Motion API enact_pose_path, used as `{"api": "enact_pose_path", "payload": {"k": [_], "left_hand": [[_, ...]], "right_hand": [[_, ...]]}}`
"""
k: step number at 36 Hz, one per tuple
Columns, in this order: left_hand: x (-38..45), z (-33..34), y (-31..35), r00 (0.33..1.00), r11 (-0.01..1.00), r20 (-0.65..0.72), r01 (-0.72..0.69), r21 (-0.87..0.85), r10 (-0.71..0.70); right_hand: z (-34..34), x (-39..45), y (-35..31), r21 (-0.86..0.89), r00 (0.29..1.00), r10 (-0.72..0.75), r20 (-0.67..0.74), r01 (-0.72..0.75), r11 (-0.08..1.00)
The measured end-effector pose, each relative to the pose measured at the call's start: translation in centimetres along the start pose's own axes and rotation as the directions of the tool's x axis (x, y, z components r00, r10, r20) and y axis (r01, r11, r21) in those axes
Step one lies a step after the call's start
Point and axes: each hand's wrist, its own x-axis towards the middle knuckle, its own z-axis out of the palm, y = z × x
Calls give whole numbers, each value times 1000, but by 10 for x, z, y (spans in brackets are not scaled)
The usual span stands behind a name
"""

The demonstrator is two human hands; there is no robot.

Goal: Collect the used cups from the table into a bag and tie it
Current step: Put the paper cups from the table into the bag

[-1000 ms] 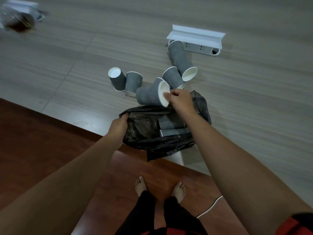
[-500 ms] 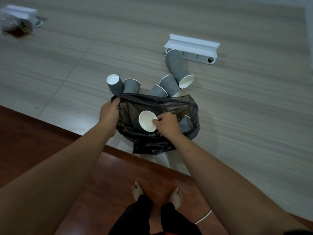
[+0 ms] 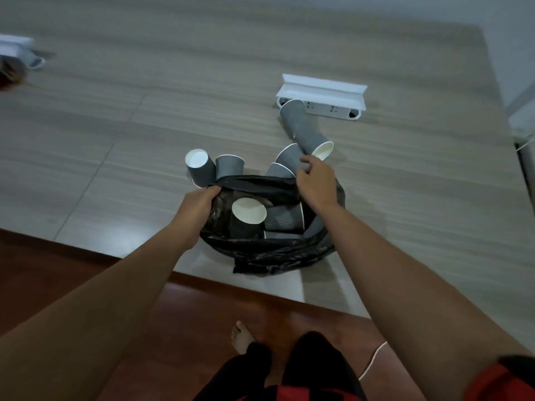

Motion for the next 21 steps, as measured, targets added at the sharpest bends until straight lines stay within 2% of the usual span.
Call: {"api": "enact_pose_path", "payload": {"k": [3, 6, 11, 15, 19, 21], "left_hand": [[-1, -7, -4, 1000, 999, 21, 4, 34, -5], [1, -11, -5, 999, 999, 30, 8, 52, -9], [10, -11, -2, 999, 999, -14, 30, 43, -30], [13, -8, -2, 998, 998, -30, 53, 25, -52], [19, -5, 5, 996, 997, -56, 73, -20, -74], [23, -4, 7, 992, 995, -81, 94, -45, -97]], "right_hand": [[13, 18, -4, -57, 983, 109, 149, -101, 993], [27, 28, -8, -153, 950, 143, 277, -103, 983], [41, 45, -2, -267, 933, 173, 314, -88, 960], [44, 52, -4, -167, 931, 110, 348, -54, 985], [33, 50, -16, -6, 979, -24, 202, 26, 1000], [21, 44, -21, 180, 986, -65, 152, 37, 983]]}}
